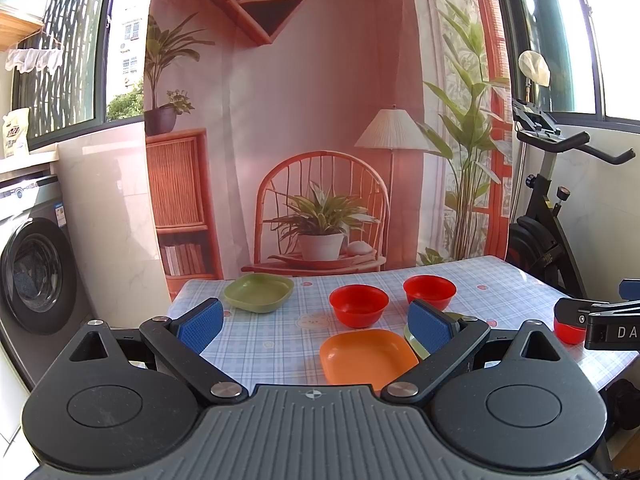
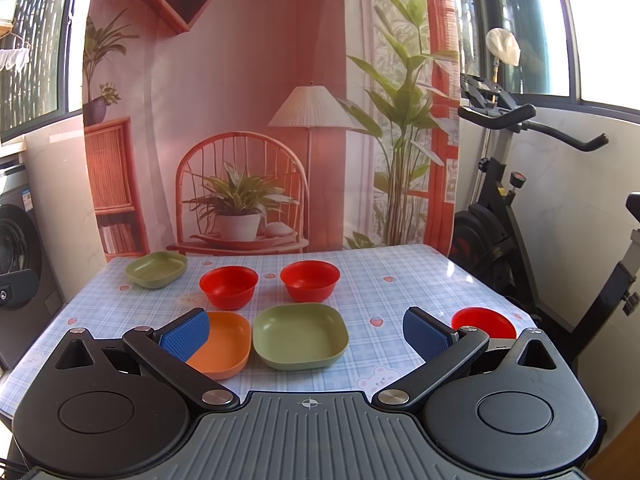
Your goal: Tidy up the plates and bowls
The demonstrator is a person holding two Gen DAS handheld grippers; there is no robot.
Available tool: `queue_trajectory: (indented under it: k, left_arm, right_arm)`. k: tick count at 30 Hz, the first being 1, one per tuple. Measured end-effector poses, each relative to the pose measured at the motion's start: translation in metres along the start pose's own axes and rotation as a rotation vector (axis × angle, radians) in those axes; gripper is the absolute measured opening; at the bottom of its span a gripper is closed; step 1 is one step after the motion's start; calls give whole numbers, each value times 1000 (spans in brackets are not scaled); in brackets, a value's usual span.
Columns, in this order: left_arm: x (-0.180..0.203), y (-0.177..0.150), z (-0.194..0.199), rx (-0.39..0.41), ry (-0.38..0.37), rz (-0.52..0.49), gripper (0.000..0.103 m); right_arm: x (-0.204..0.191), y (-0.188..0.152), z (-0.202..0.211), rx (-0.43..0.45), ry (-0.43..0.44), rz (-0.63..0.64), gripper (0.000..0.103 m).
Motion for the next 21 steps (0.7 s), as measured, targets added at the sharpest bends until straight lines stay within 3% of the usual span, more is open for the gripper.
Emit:
queue_trajectory:
  k: [21]
  left_arm:
    - [-8,0,-7,-23,14,44,100]
  right_arm:
    - [2,5,-5,-10,1,-3,103]
Point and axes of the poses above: each gripper's, at about its wrist camera, not at the fingertips, and z roughly against the way its jaws point, x to its right, y to its top, the point moved 6 cm from there along -z, roughly the way its jaws point, and after that the axes turned 10 degrees about -y, right-handed, at the moved point
